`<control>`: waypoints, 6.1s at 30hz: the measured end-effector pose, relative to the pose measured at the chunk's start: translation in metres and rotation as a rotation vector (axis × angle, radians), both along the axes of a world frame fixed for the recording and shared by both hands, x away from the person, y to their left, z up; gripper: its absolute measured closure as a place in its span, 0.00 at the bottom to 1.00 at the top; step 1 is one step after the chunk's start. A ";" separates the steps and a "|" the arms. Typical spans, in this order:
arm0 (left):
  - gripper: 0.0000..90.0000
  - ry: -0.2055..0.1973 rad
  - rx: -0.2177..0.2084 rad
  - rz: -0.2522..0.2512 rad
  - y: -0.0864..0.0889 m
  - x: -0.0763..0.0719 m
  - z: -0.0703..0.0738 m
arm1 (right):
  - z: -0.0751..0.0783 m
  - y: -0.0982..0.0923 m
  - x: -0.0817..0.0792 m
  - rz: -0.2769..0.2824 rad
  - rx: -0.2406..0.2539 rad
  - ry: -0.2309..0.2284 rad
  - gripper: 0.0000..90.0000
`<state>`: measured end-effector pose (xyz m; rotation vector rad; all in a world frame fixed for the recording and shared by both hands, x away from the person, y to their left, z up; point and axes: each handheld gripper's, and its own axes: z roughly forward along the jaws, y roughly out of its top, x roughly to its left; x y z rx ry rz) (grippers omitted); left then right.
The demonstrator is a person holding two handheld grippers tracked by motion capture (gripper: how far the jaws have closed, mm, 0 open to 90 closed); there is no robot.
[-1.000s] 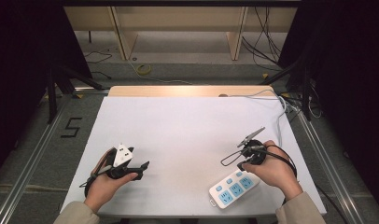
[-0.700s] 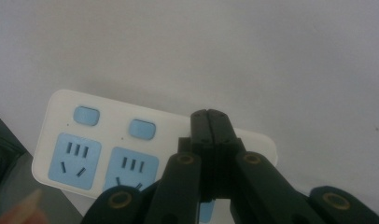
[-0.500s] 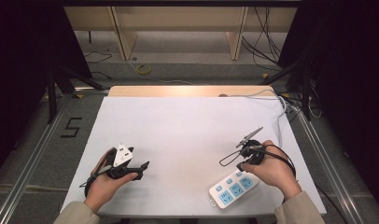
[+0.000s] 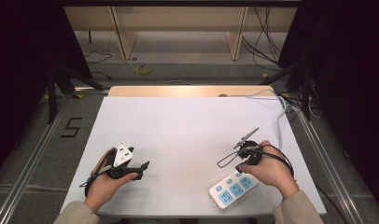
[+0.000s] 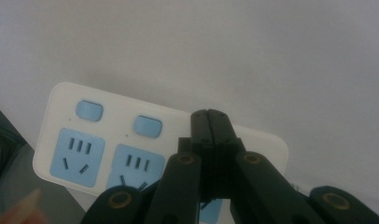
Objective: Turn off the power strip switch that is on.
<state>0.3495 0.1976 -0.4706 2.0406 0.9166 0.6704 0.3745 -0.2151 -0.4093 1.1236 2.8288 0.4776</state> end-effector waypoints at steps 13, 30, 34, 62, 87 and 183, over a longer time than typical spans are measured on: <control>0.24 0.001 0.004 -0.003 0.000 0.000 0.000 | -0.004 0.003 0.002 0.005 -0.023 0.015 1.00; 0.24 0.000 0.003 -0.003 0.000 0.000 0.000 | -0.008 0.003 0.003 -0.002 -0.044 0.026 1.00; 0.24 0.000 0.005 -0.003 0.000 0.000 0.000 | -0.008 0.004 0.003 -0.006 -0.047 0.030 1.00; 0.24 0.001 0.008 -0.006 0.000 0.000 0.000 | -0.014 0.006 0.004 -0.005 -0.076 0.032 1.00; 0.24 0.001 0.006 -0.005 0.000 0.000 0.000 | -0.016 0.007 0.005 -0.005 -0.096 0.031 1.00; 0.24 0.004 0.017 -0.009 -0.001 0.000 -0.001 | -0.008 -0.003 0.005 -0.052 -0.024 -0.029 1.00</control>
